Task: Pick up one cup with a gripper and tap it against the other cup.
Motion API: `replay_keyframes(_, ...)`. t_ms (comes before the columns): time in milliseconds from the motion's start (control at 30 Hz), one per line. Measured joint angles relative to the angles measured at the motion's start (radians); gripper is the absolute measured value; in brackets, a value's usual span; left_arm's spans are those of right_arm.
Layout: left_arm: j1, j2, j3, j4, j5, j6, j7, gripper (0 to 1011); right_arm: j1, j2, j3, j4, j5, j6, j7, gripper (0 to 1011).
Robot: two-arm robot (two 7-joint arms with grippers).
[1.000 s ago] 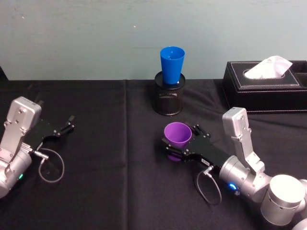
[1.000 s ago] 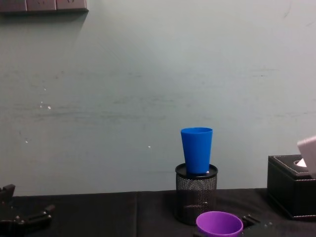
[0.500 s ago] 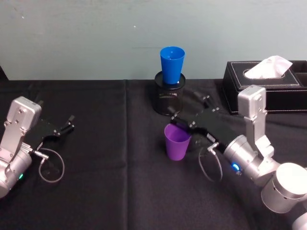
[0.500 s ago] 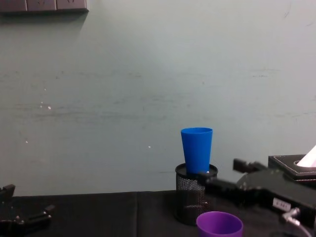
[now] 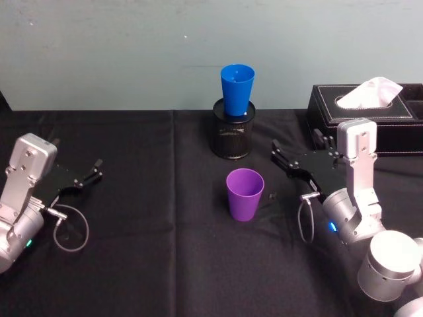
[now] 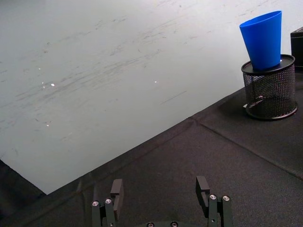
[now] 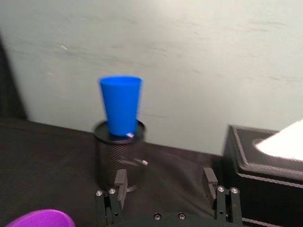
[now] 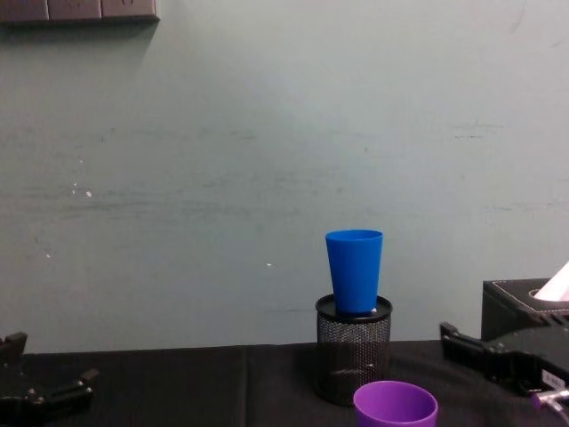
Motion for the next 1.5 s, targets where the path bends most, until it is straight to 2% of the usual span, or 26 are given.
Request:
replay_keyframes(100, 0.000, 0.000, 0.000, 0.000, 0.000, 0.000, 0.000, 1000, 0.001, -0.013, 0.008, 0.019, -0.030, 0.014, -0.040, 1003)
replay_keyframes(300, 0.000, 0.000, 0.000, 0.000, 0.000, 0.000, 0.000, 1000, 0.009, -0.027, 0.016, 0.052, -0.060, 0.022, -0.056, 1003)
replay_keyframes(433, 0.000, 0.000, 0.000, 0.000, 0.000, 0.000, 0.000, 1000, 0.014, -0.029, 0.018, 0.069, -0.059, 0.015, -0.035, 1003)
replay_keyframes(1500, 0.000, 0.000, 0.000, 0.000, 0.000, 0.000, 0.000, 1000, 0.011, -0.027, 0.016, 0.059, -0.059, 0.017, -0.043, 1003)
